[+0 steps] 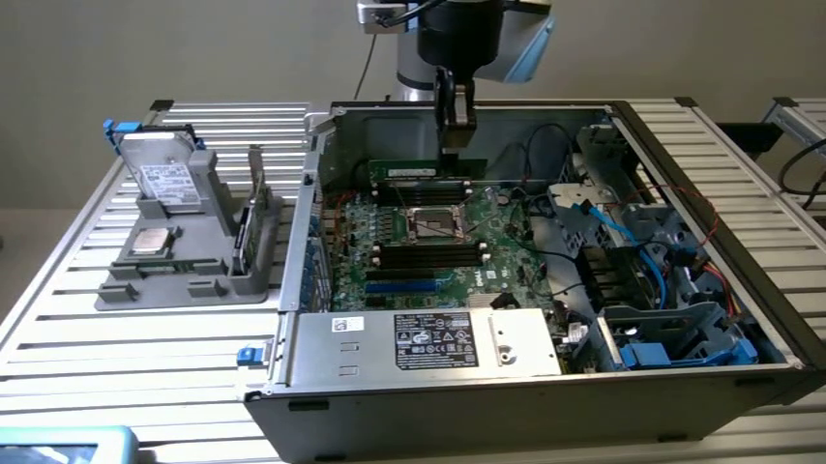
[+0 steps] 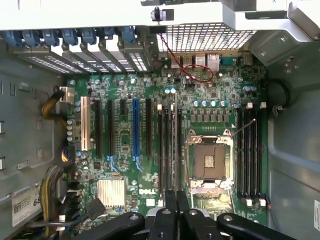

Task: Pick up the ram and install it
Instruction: 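Insert the ram into the slot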

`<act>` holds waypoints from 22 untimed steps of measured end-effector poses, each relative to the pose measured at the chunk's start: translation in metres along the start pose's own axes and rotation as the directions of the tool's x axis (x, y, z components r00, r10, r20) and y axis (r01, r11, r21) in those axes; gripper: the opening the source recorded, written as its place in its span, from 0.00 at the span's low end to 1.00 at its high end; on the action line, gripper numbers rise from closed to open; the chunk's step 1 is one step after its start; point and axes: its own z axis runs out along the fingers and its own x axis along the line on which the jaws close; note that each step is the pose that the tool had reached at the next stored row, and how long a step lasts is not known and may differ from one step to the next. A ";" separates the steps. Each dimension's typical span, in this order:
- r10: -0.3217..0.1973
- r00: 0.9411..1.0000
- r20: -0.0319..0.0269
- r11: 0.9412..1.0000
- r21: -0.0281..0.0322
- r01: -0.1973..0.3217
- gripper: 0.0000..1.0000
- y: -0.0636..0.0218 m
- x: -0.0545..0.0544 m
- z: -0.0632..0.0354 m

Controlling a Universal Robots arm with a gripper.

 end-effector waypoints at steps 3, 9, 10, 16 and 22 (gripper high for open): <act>0.000 1.000 0.000 1.000 0.000 0.000 0.12 -0.0019 -0.001 0.0055; 0.000 1.000 0.000 1.000 0.000 0.000 0.12 -0.0032 -0.001 0.0160; 0.000 1.000 0.000 1.000 0.000 0.000 0.12 -0.0032 -0.001 0.0178; 0.000 1.000 0.000 1.000 0.003 0.000 0.12 -0.0031 -0.002 0.0279; 0.002 1.000 -0.005 1.000 0.005 -0.002 0.12 -0.0032 -0.002 0.0354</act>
